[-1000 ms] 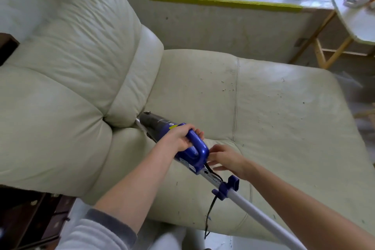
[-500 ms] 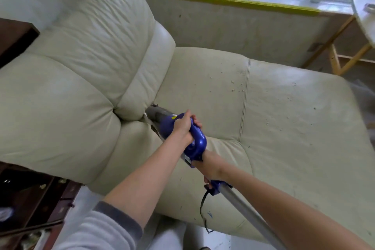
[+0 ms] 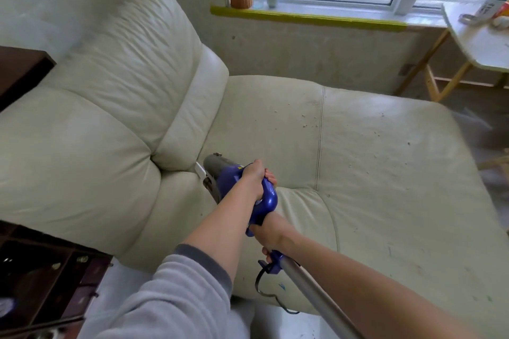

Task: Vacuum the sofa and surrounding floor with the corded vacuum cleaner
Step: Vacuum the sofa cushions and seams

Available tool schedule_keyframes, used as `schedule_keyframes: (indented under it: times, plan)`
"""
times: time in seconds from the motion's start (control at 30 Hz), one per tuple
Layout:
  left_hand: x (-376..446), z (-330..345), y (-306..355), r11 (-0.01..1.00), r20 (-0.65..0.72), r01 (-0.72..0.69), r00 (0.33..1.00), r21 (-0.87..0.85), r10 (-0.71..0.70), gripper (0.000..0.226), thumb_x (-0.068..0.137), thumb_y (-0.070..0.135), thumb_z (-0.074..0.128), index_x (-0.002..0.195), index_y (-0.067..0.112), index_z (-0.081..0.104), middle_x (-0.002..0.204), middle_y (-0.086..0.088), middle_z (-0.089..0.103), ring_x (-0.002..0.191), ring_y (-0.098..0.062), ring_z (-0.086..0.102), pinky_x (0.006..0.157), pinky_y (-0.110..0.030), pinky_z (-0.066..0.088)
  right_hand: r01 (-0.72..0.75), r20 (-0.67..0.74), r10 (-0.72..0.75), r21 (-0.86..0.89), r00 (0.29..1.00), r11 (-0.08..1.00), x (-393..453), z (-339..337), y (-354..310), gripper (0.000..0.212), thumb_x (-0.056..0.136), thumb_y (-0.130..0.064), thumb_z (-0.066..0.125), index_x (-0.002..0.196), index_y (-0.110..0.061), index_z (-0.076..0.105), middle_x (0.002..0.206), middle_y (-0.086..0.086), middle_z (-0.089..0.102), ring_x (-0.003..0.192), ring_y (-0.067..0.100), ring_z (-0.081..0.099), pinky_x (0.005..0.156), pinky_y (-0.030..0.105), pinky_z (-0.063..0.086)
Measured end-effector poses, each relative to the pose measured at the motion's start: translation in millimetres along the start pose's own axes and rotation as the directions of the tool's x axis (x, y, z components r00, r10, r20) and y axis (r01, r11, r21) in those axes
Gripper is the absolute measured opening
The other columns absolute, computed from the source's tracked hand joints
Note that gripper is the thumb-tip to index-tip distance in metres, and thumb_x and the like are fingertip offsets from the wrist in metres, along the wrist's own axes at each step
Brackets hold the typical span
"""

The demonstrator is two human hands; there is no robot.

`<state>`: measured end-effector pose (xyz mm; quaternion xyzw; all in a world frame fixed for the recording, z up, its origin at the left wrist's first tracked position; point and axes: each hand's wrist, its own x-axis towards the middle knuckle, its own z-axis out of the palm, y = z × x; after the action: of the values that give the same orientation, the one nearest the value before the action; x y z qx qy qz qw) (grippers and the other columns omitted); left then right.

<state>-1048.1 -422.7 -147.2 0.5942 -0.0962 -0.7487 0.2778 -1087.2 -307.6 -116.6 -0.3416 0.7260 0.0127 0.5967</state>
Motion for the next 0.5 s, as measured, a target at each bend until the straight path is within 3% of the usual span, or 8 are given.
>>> schedule_keyframes:
  times: [0.2, 0.33, 0.43, 0.5]
  plan:
    - [33, -15, 23, 0.998, 0.000, 0.059, 0.998, 0.021, -0.059, 0.040, 0.101, 0.029, 0.030, 0.063, 0.016, 0.029, 0.038, 0.003, 0.030, 0.024, -0.008, 0.026, 0.031, -0.010, 0.023, -0.048, 0.062, 0.042, 0.102, 0.997, 0.994, 24, 8, -31, 0.011, 0.093, -0.009, 0.042, 0.082, -0.007, 0.047, 0.062, 0.008, 0.048, 0.044, 0.018, 0.043, 0.035, 0.020, 0.039]
    - [53, -19, 40, 0.996, -0.016, 0.018, 1.000, 0.091, -0.016, 0.036, 0.099, 0.021, 0.028, 0.064, 0.016, 0.028, 0.036, 0.003, 0.030, 0.024, -0.008, 0.025, 0.030, -0.011, 0.022, 0.013, 0.064, -0.020, 0.107, 0.998, 0.994, 43, 5, -50, 0.020, 0.095, -0.010, 0.041, 0.076, -0.008, 0.043, 0.062, 0.008, 0.047, 0.044, 0.017, 0.043, 0.033, 0.018, 0.037]
    - [74, -37, 59, 0.989, -0.069, 0.032, 0.997, 0.143, -0.022, 0.036, 0.099, 0.022, 0.030, 0.064, 0.017, 0.027, 0.043, 0.004, 0.028, 0.027, -0.007, 0.024, 0.031, -0.012, 0.021, 0.027, 0.068, -0.035, 0.109, 0.997, 0.994, 65, 19, -71, 0.020, 0.095, -0.008, 0.041, 0.074, -0.009, 0.043, 0.064, 0.008, 0.046, 0.049, 0.019, 0.043, 0.040, 0.025, 0.039]
    - [87, -46, 68, 0.994, -0.079, 0.069, 0.995, 0.083, -0.063, 0.035, 0.099, 0.022, 0.033, 0.064, 0.018, 0.026, 0.048, 0.004, 0.025, 0.029, -0.007, 0.024, 0.032, -0.012, 0.021, 0.045, 0.069, -0.053, 0.104, 0.996, 0.994, 78, 26, -80, 0.023, 0.096, -0.010, 0.042, 0.073, -0.012, 0.044, 0.065, 0.006, 0.047, 0.052, 0.018, 0.044, 0.046, 0.027, 0.041]
